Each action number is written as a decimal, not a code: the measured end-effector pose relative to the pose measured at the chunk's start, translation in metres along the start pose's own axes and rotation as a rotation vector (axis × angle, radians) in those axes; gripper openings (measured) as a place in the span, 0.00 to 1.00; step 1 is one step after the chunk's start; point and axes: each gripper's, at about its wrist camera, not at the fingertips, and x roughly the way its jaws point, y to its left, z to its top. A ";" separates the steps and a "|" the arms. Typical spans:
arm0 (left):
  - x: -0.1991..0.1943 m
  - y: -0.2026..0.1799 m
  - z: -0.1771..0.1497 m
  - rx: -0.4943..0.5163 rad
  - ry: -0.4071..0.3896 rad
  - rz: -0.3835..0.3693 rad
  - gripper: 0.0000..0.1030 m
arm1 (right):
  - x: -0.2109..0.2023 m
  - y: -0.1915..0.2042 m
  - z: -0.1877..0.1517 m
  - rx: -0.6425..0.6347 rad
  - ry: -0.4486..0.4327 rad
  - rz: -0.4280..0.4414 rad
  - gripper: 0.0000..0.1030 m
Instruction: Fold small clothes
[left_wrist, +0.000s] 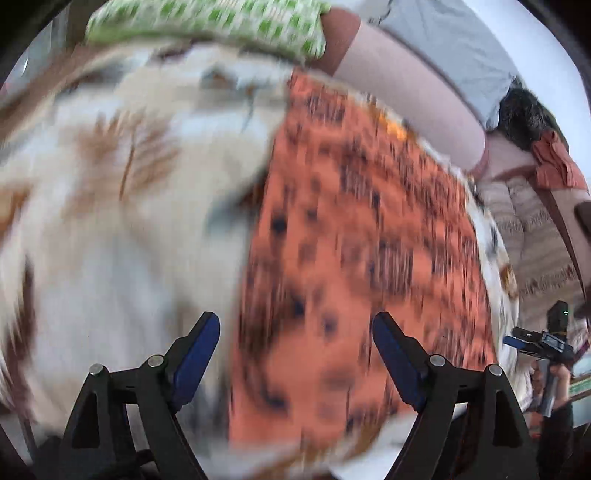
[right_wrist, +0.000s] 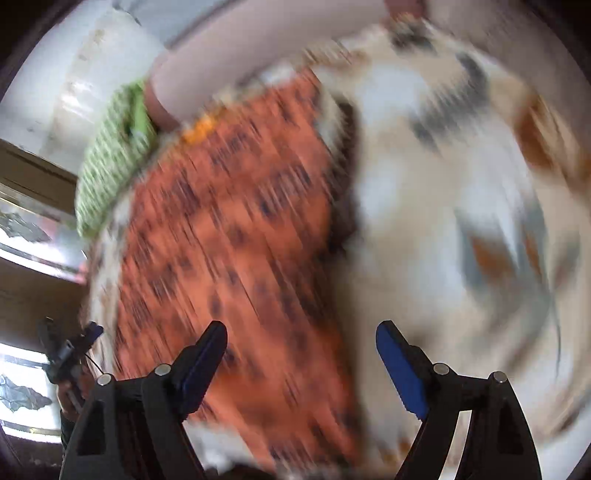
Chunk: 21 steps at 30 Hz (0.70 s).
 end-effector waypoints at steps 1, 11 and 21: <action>0.004 0.001 -0.017 0.005 0.026 0.001 0.83 | 0.004 -0.013 -0.014 0.012 0.014 0.007 0.83; 0.004 -0.017 -0.056 0.016 0.014 0.048 0.74 | 0.010 -0.007 -0.058 0.029 -0.045 0.042 0.38; 0.006 -0.015 -0.048 -0.008 0.054 0.068 0.08 | 0.005 -0.006 -0.066 0.046 -0.075 0.032 0.07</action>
